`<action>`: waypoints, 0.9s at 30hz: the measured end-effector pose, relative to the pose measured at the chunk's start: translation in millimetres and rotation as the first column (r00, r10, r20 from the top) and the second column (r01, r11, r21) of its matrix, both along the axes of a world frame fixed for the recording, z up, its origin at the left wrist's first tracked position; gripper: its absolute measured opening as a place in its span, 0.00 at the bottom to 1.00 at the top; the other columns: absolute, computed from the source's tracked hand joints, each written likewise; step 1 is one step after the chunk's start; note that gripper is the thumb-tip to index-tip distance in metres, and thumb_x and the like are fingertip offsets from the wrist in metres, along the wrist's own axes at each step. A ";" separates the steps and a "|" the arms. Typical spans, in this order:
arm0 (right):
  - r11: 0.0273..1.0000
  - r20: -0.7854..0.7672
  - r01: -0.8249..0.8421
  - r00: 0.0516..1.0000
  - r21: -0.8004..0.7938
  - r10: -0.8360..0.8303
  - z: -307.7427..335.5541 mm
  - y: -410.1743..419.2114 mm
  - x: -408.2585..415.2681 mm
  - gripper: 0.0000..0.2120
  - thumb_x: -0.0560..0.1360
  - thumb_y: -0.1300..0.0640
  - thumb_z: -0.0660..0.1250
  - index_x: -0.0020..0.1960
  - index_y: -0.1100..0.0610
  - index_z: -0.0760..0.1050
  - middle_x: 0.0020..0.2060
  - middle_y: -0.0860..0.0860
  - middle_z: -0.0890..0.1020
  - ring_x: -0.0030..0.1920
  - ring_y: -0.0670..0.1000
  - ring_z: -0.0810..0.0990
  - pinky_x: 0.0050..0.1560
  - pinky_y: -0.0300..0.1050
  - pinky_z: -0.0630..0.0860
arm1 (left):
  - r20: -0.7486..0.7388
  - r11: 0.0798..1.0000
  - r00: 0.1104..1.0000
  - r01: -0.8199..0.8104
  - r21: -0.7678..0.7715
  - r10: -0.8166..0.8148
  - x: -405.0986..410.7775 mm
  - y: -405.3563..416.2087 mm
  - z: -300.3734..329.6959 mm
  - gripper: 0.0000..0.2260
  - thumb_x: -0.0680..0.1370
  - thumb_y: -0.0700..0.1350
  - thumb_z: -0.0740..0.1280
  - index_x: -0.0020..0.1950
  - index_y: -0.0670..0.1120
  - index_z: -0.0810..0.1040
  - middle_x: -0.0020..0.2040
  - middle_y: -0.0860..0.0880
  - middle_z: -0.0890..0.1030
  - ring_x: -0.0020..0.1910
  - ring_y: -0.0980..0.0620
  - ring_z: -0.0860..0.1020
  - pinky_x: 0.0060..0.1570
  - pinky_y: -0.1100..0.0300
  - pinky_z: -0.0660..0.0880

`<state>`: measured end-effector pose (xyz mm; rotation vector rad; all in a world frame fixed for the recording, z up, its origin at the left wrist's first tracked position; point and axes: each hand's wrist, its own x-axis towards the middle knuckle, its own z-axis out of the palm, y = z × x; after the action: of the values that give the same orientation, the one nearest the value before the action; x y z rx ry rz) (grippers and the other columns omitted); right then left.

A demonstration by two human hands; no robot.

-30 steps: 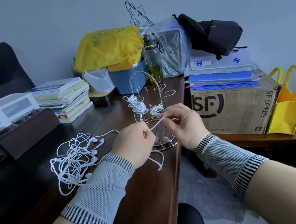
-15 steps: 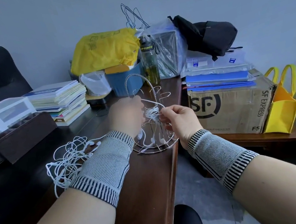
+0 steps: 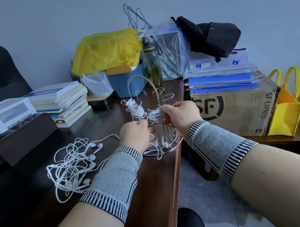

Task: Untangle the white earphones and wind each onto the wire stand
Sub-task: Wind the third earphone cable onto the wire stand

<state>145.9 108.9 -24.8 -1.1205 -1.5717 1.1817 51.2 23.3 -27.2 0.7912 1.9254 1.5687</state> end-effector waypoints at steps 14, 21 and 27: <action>0.949 -0.017 -0.167 0.984 0.266 0.178 -22.9 -10.8 10.5 0.12 0.73 0.68 0.67 0.37 0.51 0.74 0.36 0.48 0.80 0.34 0.43 0.77 0.38 0.38 0.75 | -0.165 0.989 0.985 0.076 0.123 -0.055 4.2 -19.8 -28.2 0.13 0.69 0.50 0.64 0.33 0.41 0.75 0.42 0.53 0.84 0.38 0.52 0.77 0.43 0.58 0.71; 0.750 0.254 -0.383 0.923 0.539 0.288 -30.8 -23.9 12.3 0.18 0.72 0.71 0.67 0.57 0.54 0.80 0.50 0.50 0.71 0.48 0.40 0.74 0.52 0.24 0.71 | -0.681 0.979 0.707 0.189 -0.079 -0.192 8.6 -27.5 -17.3 0.16 0.80 0.40 0.61 0.32 0.40 0.75 0.35 0.55 0.75 0.36 0.52 0.75 0.41 0.59 0.70; 0.735 0.256 -0.322 0.945 0.597 0.205 -36.2 -16.6 8.3 0.09 0.71 0.63 0.73 0.50 0.54 0.83 0.46 0.46 0.74 0.45 0.43 0.76 0.48 0.27 0.70 | -0.751 0.954 0.590 0.155 -0.255 -0.296 2.5 -32.6 1.1 0.12 0.78 0.45 0.64 0.38 0.39 0.76 0.35 0.49 0.74 0.34 0.51 0.72 0.35 0.55 0.64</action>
<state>154.2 92.3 -61.0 -0.5625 -2.1074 0.6230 53.8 -9.3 -26.0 1.7991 2.3458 0.9186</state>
